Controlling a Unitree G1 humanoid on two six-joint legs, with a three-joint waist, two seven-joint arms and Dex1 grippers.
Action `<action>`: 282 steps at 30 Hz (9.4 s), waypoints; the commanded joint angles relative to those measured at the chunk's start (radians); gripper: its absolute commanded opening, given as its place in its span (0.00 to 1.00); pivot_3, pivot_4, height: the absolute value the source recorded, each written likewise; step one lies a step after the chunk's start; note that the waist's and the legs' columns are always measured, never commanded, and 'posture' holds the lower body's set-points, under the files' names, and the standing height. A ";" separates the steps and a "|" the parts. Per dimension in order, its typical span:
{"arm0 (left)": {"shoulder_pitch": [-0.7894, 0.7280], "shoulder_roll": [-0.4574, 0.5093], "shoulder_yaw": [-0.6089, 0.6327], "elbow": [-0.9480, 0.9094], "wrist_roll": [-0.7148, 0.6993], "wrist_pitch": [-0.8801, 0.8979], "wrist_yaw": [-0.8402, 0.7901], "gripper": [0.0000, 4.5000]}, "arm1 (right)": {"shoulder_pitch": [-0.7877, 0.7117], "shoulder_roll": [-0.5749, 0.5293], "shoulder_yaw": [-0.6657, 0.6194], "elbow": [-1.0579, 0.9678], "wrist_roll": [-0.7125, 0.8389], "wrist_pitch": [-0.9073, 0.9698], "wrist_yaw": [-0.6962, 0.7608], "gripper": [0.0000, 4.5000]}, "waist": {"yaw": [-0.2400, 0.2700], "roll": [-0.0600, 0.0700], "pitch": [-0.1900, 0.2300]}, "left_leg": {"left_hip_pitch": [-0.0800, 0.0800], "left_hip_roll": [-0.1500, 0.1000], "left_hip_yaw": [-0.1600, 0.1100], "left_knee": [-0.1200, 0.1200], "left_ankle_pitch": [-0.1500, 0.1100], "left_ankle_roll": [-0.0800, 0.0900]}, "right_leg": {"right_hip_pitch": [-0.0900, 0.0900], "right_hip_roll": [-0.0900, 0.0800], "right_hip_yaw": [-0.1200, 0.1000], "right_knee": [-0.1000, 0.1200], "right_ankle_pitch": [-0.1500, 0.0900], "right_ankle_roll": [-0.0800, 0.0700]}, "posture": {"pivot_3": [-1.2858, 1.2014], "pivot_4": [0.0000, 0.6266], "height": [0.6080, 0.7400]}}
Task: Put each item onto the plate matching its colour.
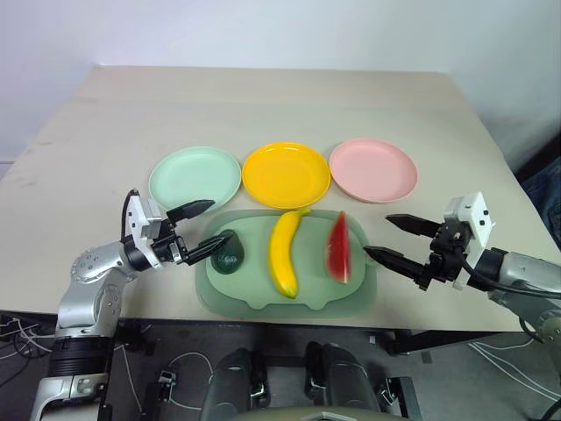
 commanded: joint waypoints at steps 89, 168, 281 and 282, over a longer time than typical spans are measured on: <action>-0.052 0.048 -0.033 -0.125 -0.009 0.101 0.070 1.00 | -1.025 0.135 0.507 0.922 -0.432 0.226 -0.177 0.49 | -0.012 0.001 0.000 | -0.002 0.000 0.004 -0.005 0.001 -0.002 | -0.006 0.000 0.001 0.000 0.003 -0.001 | 0.52 0.24 0.67; -0.021 0.113 0.023 -0.082 -0.016 0.083 0.008 1.00 | -0.914 0.547 0.590 0.559 0.139 0.852 -0.722 0.45 | -0.031 0.000 -0.001 | -0.001 -0.001 0.006 -0.006 0.004 -0.007 | -0.012 -0.001 0.004 0.014 0.003 0.001 | 0.52 0.24 0.67; 0.283 0.049 0.074 -0.522 -0.181 0.498 0.532 1.00 | -0.349 0.325 0.383 0.105 -0.251 -0.153 0.078 1.00 | 0.001 0.000 -0.001 | 0.000 -0.001 0.004 -0.006 0.005 -0.008 | -0.012 -0.001 0.005 0.012 0.000 -0.002 | 0.52 0.24 0.67; 0.271 0.043 0.062 -0.504 -0.176 0.500 0.534 1.00 | -0.347 0.327 0.380 0.107 -0.255 -0.157 0.071 1.00 | 0.002 0.000 -0.001 | 0.000 -0.001 0.004 -0.006 0.005 -0.008 | -0.011 -0.001 0.004 0.012 0.000 -0.002 | 0.52 0.24 0.67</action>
